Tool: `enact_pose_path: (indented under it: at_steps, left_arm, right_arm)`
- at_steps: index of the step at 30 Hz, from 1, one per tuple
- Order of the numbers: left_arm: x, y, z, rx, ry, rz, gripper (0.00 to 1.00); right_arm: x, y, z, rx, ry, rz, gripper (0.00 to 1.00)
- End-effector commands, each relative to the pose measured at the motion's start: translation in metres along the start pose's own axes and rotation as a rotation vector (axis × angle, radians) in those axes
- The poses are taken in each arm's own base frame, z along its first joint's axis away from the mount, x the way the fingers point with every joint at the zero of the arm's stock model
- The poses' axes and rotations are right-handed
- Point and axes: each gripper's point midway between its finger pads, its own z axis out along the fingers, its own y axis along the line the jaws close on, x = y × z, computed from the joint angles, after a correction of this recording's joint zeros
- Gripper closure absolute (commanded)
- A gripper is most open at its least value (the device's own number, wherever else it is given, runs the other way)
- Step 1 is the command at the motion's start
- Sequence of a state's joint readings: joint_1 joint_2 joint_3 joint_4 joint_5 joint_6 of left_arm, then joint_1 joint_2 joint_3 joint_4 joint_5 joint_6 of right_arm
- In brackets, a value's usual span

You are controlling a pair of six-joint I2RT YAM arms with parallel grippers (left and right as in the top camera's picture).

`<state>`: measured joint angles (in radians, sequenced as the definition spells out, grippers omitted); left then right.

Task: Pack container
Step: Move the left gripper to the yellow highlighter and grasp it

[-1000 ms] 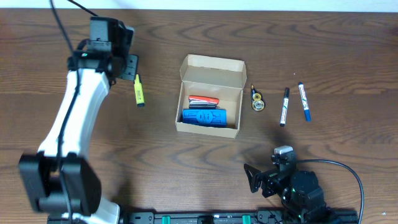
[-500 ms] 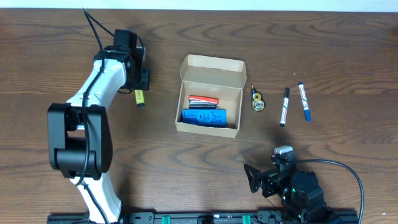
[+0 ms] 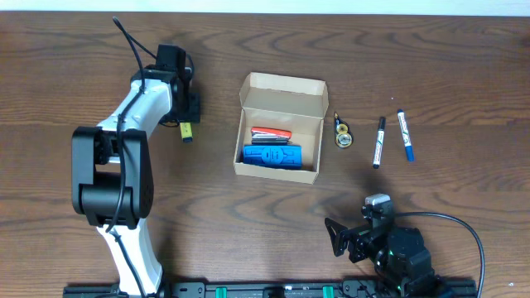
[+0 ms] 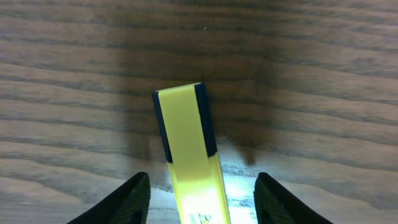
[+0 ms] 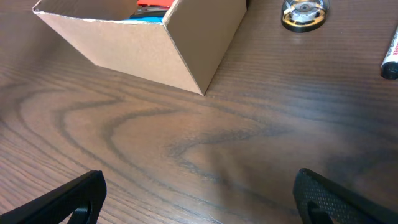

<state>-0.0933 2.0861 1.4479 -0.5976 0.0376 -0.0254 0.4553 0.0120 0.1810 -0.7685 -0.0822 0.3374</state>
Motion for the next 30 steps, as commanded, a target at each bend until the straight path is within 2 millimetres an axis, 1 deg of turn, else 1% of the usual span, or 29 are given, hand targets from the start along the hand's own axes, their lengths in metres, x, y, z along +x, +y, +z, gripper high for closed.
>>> enact_pose_path:
  at_steps: [1, 9, 13, 17, 27, 28, 30]
  left_arm:
    - [0.0065, 0.0045, 0.0129, -0.022, 0.027, -0.017, 0.47]
    - [0.0037, 0.0042, 0.0137, -0.021, 0.015, -0.025, 0.47]
    - [0.0039, 0.0042, 0.0150, -0.021, 0.016, -0.025, 0.51]
    - [0.0039, 0.0042, 0.0150, -0.021, 0.016, -0.025, 0.66]
    - [0.0037, 0.0042, 0.0146, -0.021, 0.016, -0.025, 0.86]
    - [0.0034, 0.0042, 0.0132, -0.021, 0.014, -0.025, 0.88]
    - [0.0016, 0.0041, 0.0080, -0.020, 0.007, -0.025, 0.89]
  right_arm:
    - [0.0043, 0.0010, 0.0020, -0.009, 0.011, 0.009, 0.01]
    - [0.0043, 0.0010, 0.0020, -0.009, 0.011, 0.009, 0.01]
    - [0.0043, 0.0010, 0.0020, -0.009, 0.011, 0.009, 0.01]
    - [0.0043, 0.0010, 0.0020, -0.009, 0.011, 0.009, 0.01]
    - [0.0043, 0.0010, 0.0020, -0.009, 0.011, 0.009, 0.01]
    - [0.0043, 0.0010, 0.0020, -0.009, 0.011, 0.009, 0.01]
    - [0.0043, 0.0010, 0.0020, -0.009, 0.011, 0.009, 0.01]
